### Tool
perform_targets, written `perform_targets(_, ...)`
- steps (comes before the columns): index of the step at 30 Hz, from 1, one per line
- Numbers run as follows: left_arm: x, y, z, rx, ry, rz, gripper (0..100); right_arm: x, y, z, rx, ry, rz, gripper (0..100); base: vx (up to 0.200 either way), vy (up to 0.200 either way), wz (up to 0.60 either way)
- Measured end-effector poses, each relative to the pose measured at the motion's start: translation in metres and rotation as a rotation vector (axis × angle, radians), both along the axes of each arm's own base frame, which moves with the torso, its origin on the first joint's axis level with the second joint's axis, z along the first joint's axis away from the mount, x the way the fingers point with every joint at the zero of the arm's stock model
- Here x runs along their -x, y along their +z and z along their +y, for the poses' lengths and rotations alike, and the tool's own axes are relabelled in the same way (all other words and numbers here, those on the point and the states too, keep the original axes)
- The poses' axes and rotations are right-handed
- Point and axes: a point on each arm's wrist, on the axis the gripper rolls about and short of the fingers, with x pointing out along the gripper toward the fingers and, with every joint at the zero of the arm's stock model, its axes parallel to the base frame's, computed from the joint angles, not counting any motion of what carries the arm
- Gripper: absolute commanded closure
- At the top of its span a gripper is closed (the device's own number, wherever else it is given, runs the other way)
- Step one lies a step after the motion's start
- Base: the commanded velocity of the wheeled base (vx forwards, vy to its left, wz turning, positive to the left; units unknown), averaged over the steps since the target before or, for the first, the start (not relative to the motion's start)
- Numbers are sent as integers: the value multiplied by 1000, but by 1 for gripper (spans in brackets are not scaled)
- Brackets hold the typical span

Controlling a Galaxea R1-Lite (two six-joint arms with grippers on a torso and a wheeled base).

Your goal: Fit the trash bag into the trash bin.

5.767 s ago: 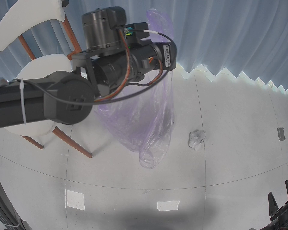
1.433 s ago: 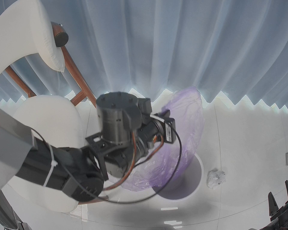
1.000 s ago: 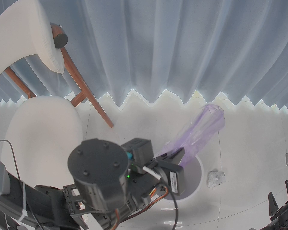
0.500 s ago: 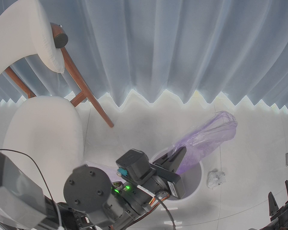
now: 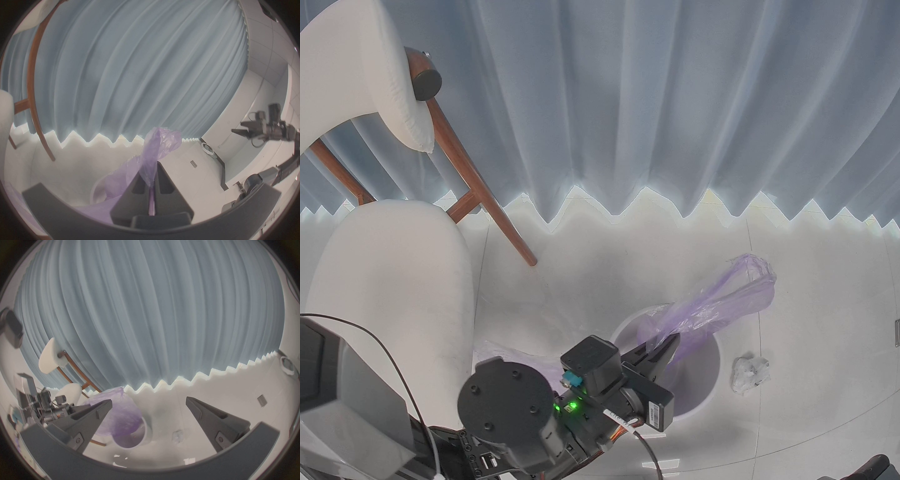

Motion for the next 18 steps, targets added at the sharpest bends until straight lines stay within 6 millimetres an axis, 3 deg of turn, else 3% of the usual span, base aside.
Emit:
perform_targets(6,6,2,10,-56,-20,-40,100,-47,40,6,-114,139,178,0,0,0,0)
perform_targets(11,9,-3,16,-87,-25,-72,100,-89,76,26,-268,275,343,0,0,0,0)
perform_targets(14,9,-7,17,-112,-19,-85,100,-105,88,41,-333,338,448,0,0,0,0)
perform_targets(18,8,-13,15,-138,-13,-94,100,-124,87,61,-331,357,567,0,0,0,0)
